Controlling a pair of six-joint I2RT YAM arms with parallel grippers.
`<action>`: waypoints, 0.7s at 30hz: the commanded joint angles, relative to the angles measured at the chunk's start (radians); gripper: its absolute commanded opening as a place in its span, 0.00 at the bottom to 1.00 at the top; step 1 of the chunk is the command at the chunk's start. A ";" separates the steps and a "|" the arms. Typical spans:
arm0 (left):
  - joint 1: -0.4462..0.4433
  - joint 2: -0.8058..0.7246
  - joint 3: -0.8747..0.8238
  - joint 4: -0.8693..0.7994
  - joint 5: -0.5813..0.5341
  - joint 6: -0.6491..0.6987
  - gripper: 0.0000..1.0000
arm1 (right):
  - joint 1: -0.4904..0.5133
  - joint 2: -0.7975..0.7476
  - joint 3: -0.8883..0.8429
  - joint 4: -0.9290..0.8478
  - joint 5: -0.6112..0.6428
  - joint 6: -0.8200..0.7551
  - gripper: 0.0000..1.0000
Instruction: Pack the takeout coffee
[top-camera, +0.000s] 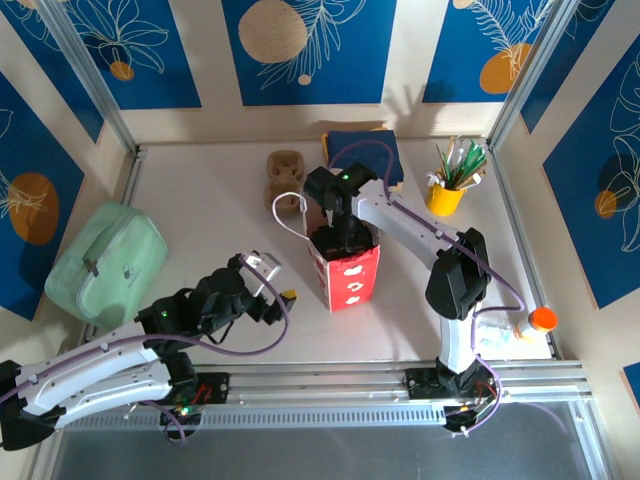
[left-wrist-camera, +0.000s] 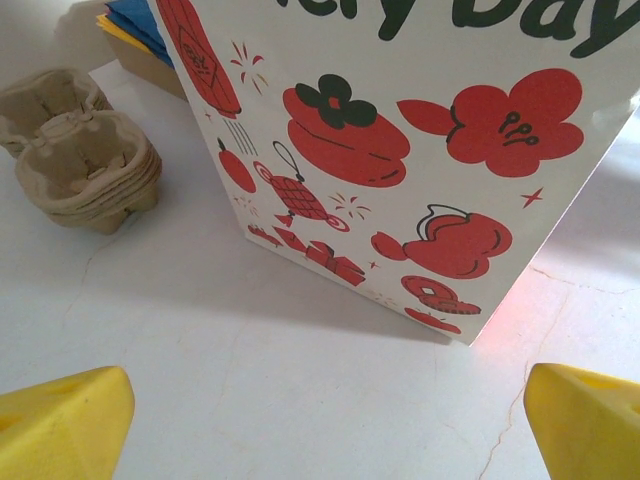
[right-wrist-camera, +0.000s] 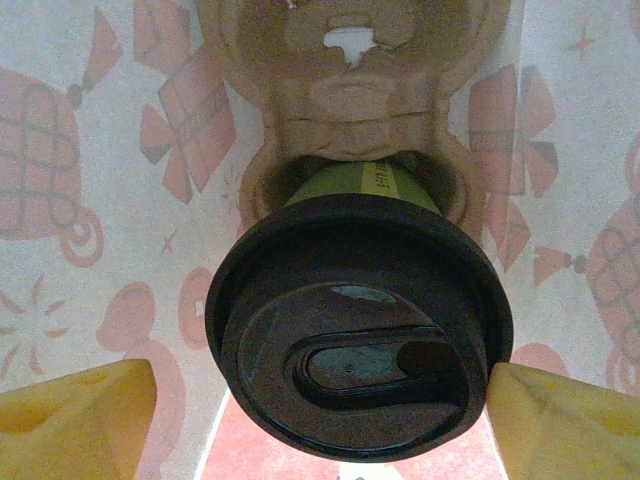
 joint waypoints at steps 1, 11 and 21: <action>-0.006 -0.012 0.001 -0.010 -0.019 0.003 1.00 | 0.009 -0.045 0.037 -0.040 0.008 0.000 0.87; -0.006 -0.015 0.002 -0.015 -0.017 -0.001 1.00 | 0.008 -0.045 0.030 -0.042 0.011 0.000 0.80; -0.006 -0.016 0.000 -0.017 -0.019 -0.005 1.00 | 0.015 -0.030 0.031 -0.070 0.059 0.005 0.74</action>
